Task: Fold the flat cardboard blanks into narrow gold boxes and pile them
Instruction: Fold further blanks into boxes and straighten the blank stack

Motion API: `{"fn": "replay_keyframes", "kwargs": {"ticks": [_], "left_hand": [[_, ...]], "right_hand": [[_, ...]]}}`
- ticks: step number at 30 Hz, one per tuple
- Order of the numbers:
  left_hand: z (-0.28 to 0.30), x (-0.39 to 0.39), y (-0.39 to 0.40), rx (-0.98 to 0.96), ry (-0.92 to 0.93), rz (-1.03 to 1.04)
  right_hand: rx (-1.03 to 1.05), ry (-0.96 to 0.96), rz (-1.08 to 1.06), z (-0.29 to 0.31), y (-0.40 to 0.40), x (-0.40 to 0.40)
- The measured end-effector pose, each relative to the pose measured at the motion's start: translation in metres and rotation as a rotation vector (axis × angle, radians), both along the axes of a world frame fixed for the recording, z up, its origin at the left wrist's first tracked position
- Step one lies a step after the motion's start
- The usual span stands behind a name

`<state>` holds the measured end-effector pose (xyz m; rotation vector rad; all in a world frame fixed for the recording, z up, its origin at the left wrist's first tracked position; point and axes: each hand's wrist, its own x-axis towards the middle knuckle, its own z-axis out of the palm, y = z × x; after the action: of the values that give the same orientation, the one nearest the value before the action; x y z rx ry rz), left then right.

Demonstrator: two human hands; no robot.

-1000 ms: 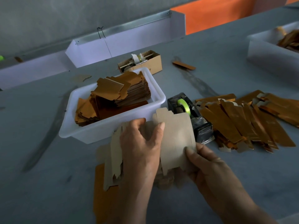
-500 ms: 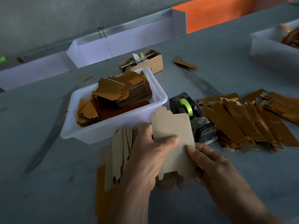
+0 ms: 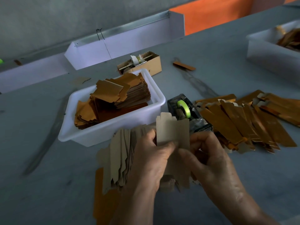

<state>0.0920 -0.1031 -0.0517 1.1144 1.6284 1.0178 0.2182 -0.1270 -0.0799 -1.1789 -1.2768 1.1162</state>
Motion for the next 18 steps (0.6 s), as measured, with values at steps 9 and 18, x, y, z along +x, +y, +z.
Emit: {"fn": "replay_keyframes", "kwargs": {"ticks": [9,18], "left_hand": [[0.009,-0.006,-0.004,-0.068,-0.083,-0.182],[0.009,-0.008,-0.006,-0.051,-0.029,-0.245]], "right_hand": [[-0.003,-0.009,0.034,-0.001,0.0,-0.006],[-0.142,-0.014,-0.136,-0.004,0.006,0.003]]}}
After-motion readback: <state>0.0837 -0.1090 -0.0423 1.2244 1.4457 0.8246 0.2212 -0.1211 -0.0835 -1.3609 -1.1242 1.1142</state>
